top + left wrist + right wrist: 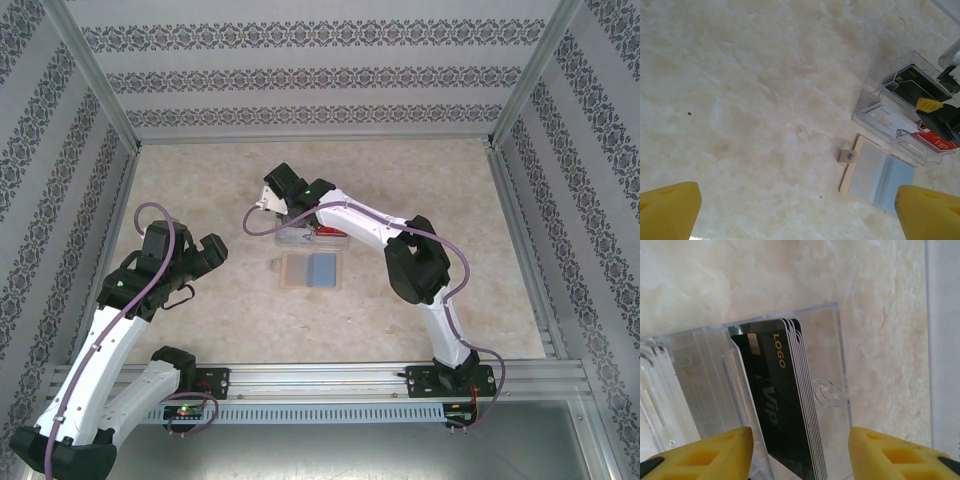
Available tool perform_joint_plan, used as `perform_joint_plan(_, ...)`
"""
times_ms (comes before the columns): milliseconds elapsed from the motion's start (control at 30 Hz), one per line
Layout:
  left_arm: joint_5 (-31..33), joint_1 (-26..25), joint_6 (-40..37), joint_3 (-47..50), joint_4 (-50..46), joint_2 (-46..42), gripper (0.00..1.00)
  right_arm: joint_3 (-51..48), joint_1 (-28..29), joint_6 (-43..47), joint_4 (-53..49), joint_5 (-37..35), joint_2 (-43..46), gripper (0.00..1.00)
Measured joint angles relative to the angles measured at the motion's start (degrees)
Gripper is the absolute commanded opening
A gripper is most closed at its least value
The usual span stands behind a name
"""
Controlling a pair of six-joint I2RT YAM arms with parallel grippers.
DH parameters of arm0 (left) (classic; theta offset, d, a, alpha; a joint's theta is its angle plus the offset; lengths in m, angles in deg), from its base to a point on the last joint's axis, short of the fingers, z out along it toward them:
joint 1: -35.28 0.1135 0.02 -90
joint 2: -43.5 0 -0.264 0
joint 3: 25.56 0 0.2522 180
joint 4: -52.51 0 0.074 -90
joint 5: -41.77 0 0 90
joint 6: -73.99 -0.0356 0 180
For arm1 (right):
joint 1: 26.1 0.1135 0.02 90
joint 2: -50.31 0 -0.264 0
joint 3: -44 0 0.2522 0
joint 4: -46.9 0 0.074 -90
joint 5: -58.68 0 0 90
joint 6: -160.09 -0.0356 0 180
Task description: Take the credit cards out of the card holder
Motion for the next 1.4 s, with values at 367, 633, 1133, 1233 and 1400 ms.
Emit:
perform_joint_plan(367,-0.4,0.4,-0.2,0.0,0.0,0.1,1.00,1.9,-0.7,-1.3,1.9,-4.0,-0.3,0.53)
perform_joint_plan(633,-0.7,0.4,-0.4,0.0,0.0,0.5,1.00,2.0,-0.7,-2.6,2.0,-4.1,-0.3,0.56)
perform_joint_plan(1133,-2.3,0.4,-0.8,0.9,2.6,6.6,1.00,-12.7,-0.8,-14.8,6.3,-3.0,17.2,0.67)
perform_joint_plan(1233,-2.1,0.4,-0.8,0.9,4.4,9.4,1.00,-19.3,-1.5,-19.0,8.7,-2.7,24.7,0.68)
perform_joint_plan(1400,-0.6,0.4,-1.0,0.5,7.5,16.1,1.00,-32.7,-5.4,-26.9,12.9,-2.3,38.4,0.74)
